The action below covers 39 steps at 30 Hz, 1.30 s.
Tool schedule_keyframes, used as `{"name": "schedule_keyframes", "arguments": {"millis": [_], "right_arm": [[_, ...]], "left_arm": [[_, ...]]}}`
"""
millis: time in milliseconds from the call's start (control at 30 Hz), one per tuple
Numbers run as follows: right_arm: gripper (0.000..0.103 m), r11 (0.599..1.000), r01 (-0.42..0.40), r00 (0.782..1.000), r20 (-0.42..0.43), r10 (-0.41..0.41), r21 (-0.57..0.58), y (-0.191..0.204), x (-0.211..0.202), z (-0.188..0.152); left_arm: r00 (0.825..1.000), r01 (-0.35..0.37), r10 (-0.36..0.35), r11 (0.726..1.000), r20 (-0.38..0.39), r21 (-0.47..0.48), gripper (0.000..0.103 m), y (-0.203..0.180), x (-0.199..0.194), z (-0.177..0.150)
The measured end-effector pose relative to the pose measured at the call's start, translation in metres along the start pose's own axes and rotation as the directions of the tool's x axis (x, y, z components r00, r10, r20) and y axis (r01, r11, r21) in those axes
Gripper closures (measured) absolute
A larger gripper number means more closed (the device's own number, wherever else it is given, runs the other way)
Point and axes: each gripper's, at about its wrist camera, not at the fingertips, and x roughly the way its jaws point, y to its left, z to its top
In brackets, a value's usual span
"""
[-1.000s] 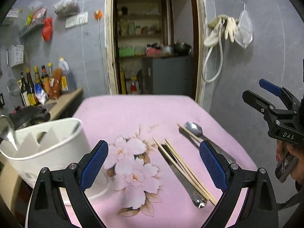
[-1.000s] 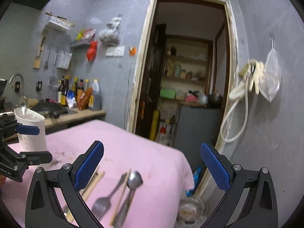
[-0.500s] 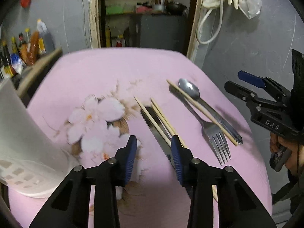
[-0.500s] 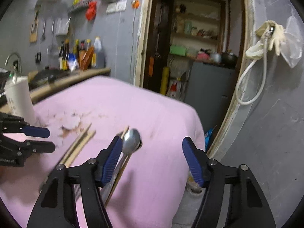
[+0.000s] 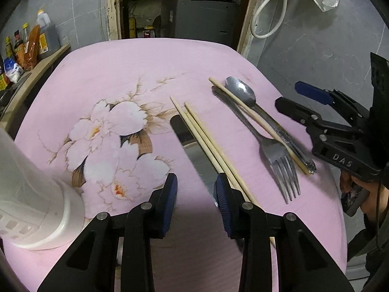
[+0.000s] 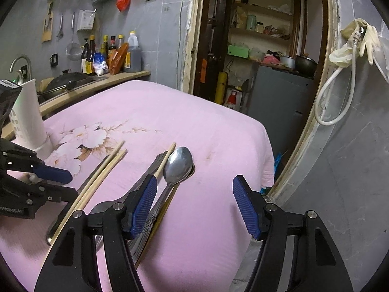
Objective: Organize utensils
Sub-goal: 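Move both open tools back to the remaining utensils on the cloth, then grasp the silver table knife with the left tool while the right tool grasps an ornate-handled spoon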
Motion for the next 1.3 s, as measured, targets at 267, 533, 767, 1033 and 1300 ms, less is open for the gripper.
{"name": "schedule_keyframes", "arguments": {"millis": [267,533,767,1033,1300], "right_arm": [[0.039,1.0,0.009,0.999,-0.036,-0.01,-0.026,0.004,0.008,0.001],[0.039,0.997,0.004,0.996,-0.094,-0.011,-0.077,0.009,0.028,0.01],[0.039,0.993,-0.006,0.988,-0.157,-0.013,-0.121,0.013,0.053,0.027],[0.039,0.99,0.044,0.981,-0.181,-0.068,-0.132,0.0,0.052,0.026],[0.04,0.986,0.023,0.977,-0.206,-0.057,-0.164,0.014,0.056,0.025]], "left_arm": [[1.0,-0.019,0.02,0.998,-0.004,0.054,0.074,-0.011,0.017,0.013],[0.997,-0.075,0.075,0.997,0.001,-0.022,0.087,0.007,0.019,0.016],[0.998,-0.052,0.053,0.993,0.015,-0.105,0.088,0.03,0.011,0.014],[0.999,-0.004,0.008,0.99,0.034,-0.142,0.088,0.033,0.005,0.011],[0.999,0.013,-0.007,0.988,0.04,-0.153,0.088,0.033,0.002,0.009]]}}
